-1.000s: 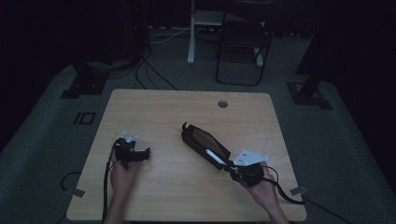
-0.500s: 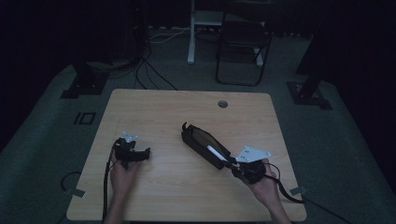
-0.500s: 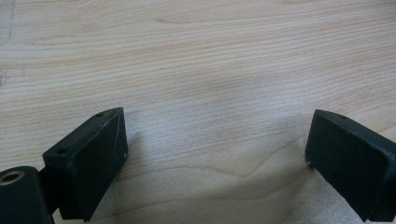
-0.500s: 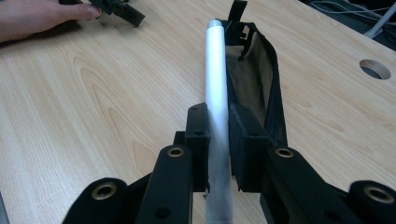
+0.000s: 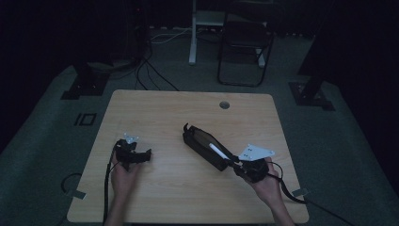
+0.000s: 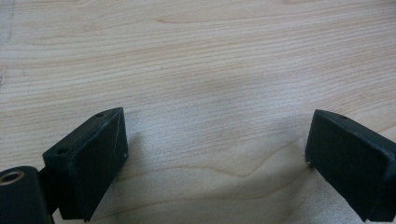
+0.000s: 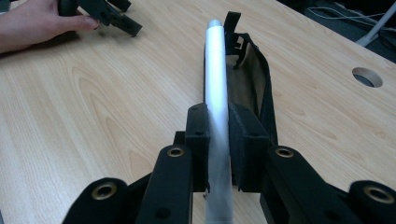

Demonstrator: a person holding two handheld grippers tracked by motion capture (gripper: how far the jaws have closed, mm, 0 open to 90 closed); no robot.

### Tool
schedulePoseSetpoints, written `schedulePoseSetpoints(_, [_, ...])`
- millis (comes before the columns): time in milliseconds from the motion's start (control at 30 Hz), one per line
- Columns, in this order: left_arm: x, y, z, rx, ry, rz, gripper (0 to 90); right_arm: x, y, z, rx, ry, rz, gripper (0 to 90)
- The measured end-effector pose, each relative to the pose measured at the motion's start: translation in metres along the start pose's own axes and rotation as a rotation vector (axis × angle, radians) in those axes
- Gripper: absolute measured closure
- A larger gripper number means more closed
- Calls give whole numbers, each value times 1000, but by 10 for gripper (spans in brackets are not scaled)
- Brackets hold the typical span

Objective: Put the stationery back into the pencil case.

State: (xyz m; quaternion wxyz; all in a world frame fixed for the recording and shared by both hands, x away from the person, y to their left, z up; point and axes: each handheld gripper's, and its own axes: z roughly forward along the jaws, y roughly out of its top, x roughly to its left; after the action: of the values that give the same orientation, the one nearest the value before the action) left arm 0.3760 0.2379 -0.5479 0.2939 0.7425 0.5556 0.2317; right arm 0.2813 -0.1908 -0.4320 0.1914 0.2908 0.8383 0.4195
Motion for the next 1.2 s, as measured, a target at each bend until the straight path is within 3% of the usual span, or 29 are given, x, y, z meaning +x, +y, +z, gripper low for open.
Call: schedulePoseSetpoints(1200, [0,0,0,0,0,0,62,-10,21,6,-36,-6,8,786])
